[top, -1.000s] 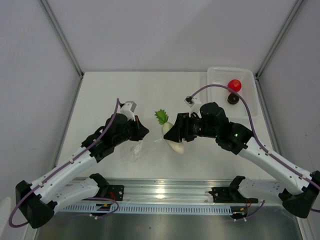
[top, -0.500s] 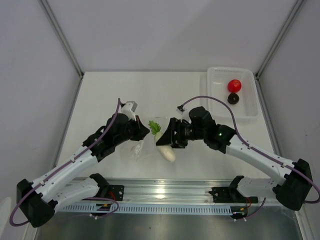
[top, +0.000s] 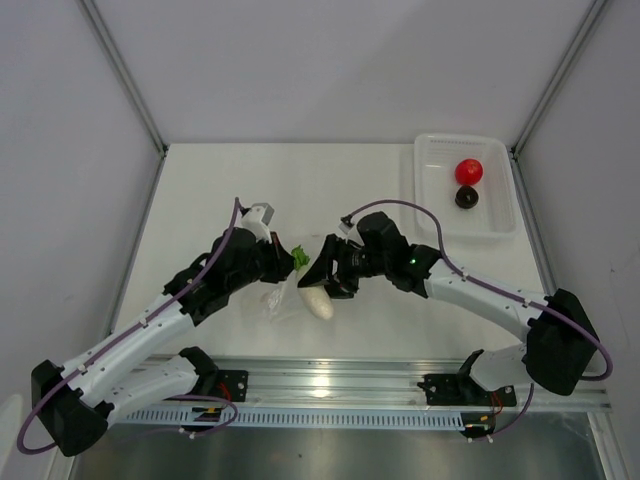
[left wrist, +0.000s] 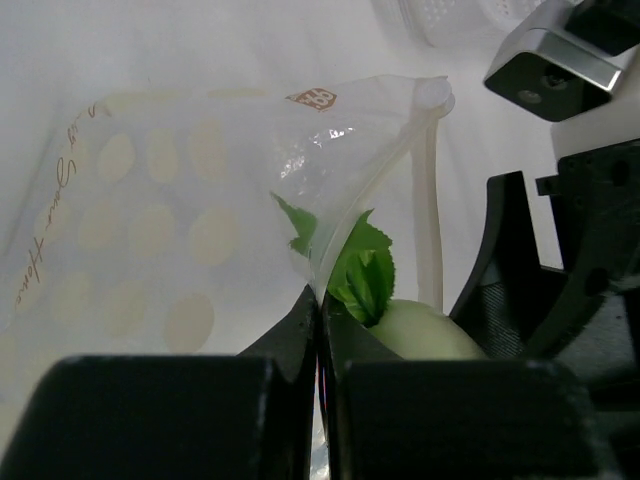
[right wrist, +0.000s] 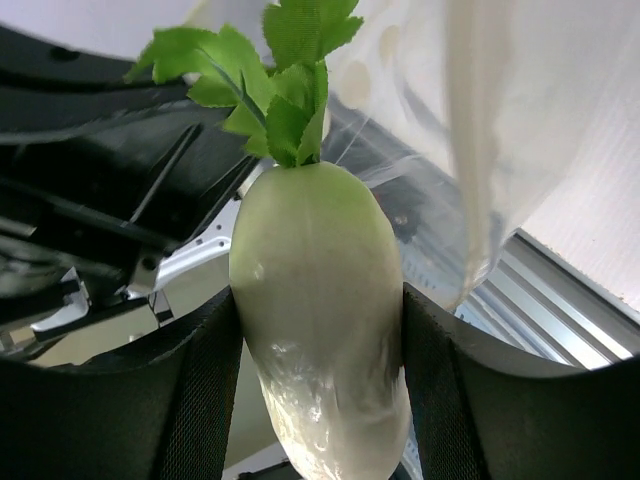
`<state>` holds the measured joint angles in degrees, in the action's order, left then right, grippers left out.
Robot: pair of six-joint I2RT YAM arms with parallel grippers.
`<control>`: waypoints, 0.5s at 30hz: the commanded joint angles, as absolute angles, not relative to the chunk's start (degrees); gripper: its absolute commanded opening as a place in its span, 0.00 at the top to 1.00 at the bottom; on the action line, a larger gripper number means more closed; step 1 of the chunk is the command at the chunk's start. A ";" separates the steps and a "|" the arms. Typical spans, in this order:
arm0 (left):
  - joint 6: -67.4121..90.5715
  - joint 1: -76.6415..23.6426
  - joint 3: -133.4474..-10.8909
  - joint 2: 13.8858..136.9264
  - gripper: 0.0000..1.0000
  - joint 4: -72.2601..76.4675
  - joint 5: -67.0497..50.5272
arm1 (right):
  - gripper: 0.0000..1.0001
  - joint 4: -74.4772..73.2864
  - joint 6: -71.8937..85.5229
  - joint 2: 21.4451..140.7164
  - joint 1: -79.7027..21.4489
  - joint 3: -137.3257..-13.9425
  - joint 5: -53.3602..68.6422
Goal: Place the food in the zip-top bag and seal the zipper
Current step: Place the fake vegetable in the zipper food storage bag.
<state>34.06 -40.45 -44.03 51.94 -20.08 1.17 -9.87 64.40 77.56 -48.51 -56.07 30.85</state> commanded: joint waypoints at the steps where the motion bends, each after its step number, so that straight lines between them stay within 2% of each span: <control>1: 34.19 -41.22 -45.44 50.98 1.00 -19.78 0.88 | 1.00 -8.17 66.35 79.80 -48.08 -57.74 30.68; 15: 36.21 -42.80 -47.28 53.34 0.99 -18.19 -3.42 | 1.00 -7.56 65.30 80.07 -44.47 -56.86 21.72</control>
